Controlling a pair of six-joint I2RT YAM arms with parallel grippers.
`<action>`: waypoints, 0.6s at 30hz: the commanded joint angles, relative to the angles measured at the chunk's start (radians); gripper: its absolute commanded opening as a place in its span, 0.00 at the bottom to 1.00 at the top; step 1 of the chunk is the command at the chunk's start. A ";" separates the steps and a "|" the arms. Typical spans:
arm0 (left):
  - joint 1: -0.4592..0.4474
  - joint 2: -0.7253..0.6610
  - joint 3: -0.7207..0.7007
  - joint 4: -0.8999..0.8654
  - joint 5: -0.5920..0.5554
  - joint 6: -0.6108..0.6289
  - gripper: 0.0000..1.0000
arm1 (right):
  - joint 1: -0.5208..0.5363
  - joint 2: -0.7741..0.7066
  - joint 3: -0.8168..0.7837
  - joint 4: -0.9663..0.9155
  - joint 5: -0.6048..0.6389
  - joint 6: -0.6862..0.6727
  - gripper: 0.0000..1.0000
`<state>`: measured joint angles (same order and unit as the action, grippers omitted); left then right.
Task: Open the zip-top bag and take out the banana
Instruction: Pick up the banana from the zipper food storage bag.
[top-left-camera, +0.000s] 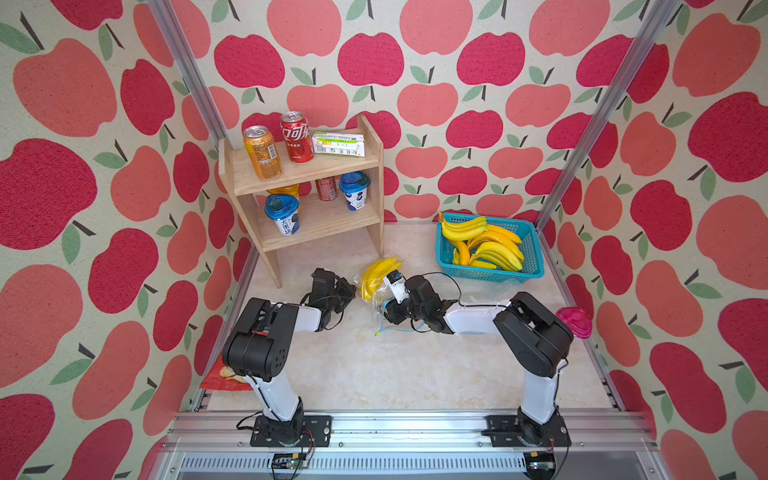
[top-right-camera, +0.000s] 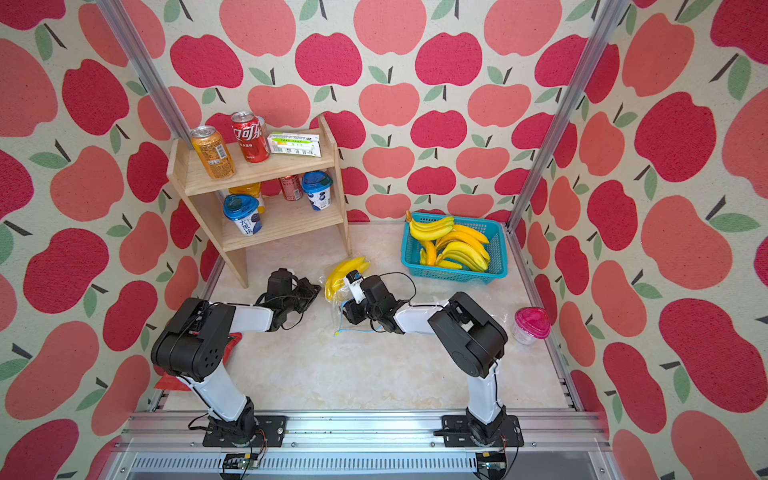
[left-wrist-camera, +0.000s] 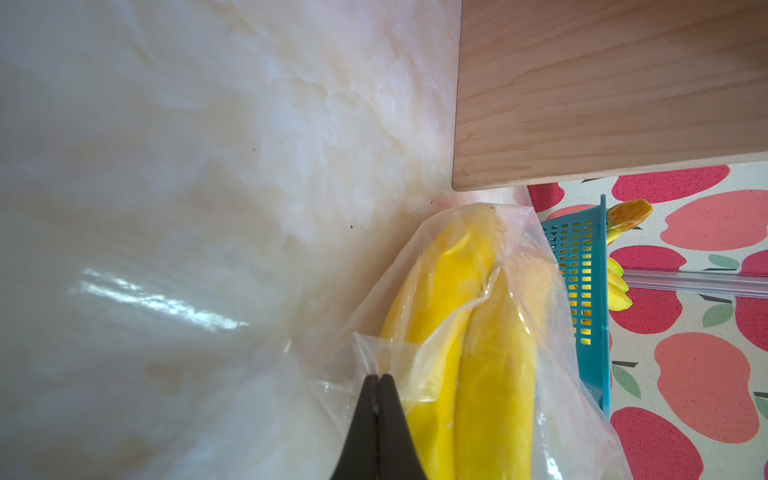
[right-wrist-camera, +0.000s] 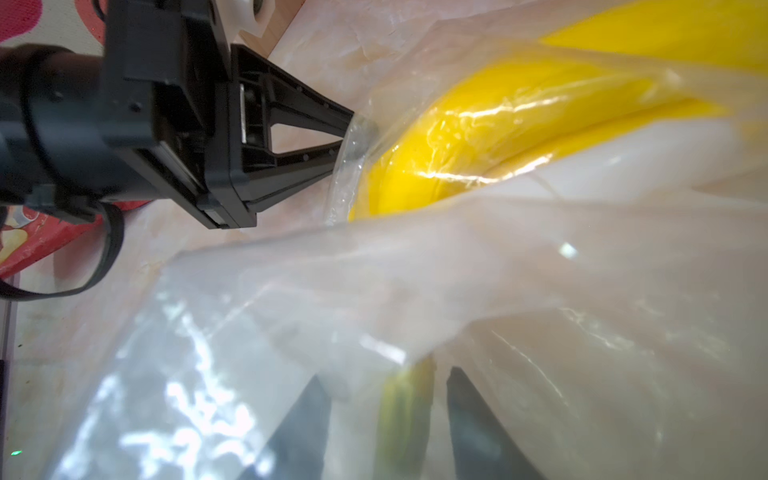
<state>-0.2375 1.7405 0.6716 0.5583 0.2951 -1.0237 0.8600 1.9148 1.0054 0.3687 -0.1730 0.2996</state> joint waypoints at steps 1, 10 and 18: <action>-0.002 -0.025 -0.007 -0.001 -0.014 0.011 0.00 | 0.002 0.032 0.045 -0.062 0.007 -0.011 0.32; -0.003 -0.050 -0.015 -0.015 -0.028 0.019 0.00 | 0.003 0.022 0.050 -0.061 -0.001 -0.005 0.23; -0.008 -0.058 -0.016 -0.036 -0.046 0.033 0.00 | 0.004 -0.006 0.026 -0.049 -0.012 0.013 0.17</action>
<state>-0.2386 1.7081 0.6674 0.5499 0.2726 -1.0199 0.8600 1.9392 1.0470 0.3233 -0.1734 0.2974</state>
